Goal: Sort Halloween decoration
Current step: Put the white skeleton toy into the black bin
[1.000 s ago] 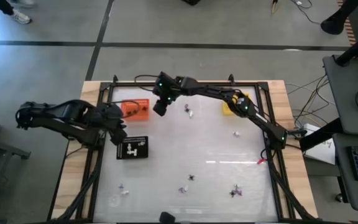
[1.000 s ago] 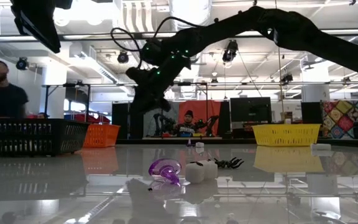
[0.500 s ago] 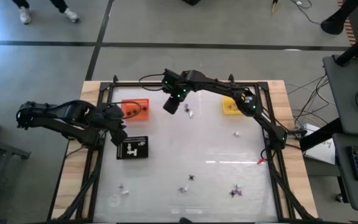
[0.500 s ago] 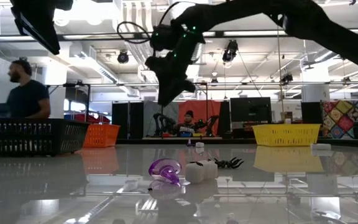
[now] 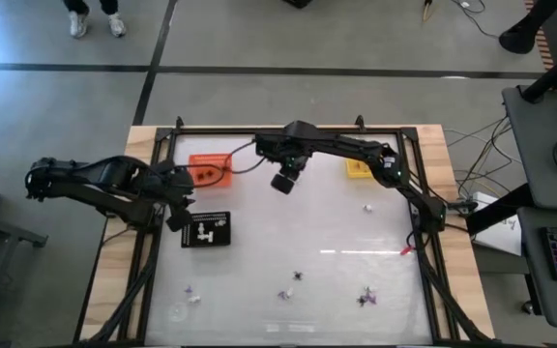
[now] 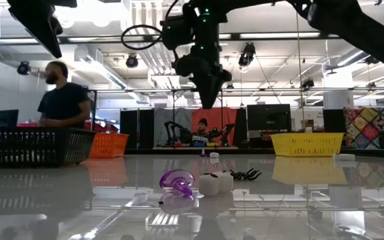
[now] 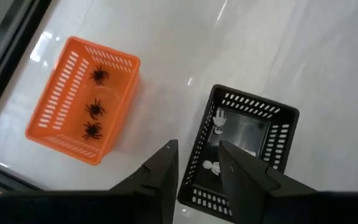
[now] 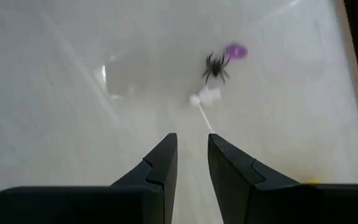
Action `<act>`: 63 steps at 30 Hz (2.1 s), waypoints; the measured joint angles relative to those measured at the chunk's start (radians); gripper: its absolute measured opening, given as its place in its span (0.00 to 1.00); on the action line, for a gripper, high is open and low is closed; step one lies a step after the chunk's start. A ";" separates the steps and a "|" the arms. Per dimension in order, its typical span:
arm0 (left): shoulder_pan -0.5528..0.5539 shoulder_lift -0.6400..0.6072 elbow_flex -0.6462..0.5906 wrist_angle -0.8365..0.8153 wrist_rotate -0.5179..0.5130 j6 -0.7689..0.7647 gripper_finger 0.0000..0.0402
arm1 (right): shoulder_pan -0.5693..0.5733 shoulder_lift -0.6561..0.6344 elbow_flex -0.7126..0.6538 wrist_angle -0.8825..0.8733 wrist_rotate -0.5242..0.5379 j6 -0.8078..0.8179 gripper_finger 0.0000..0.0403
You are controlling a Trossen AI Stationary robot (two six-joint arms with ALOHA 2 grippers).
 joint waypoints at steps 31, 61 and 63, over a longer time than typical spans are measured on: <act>-0.001 -0.002 -0.045 0.020 0.132 0.026 0.24 | 0.190 -0.419 -0.119 -0.058 0.050 0.338 0.20; -0.001 -0.003 -0.055 0.064 0.131 0.048 0.24 | 0.071 -0.952 -1.284 0.302 -0.003 0.341 0.20; -0.001 -0.003 -0.055 0.065 0.131 0.048 0.24 | 0.053 -0.978 -1.350 0.370 -0.048 0.336 0.20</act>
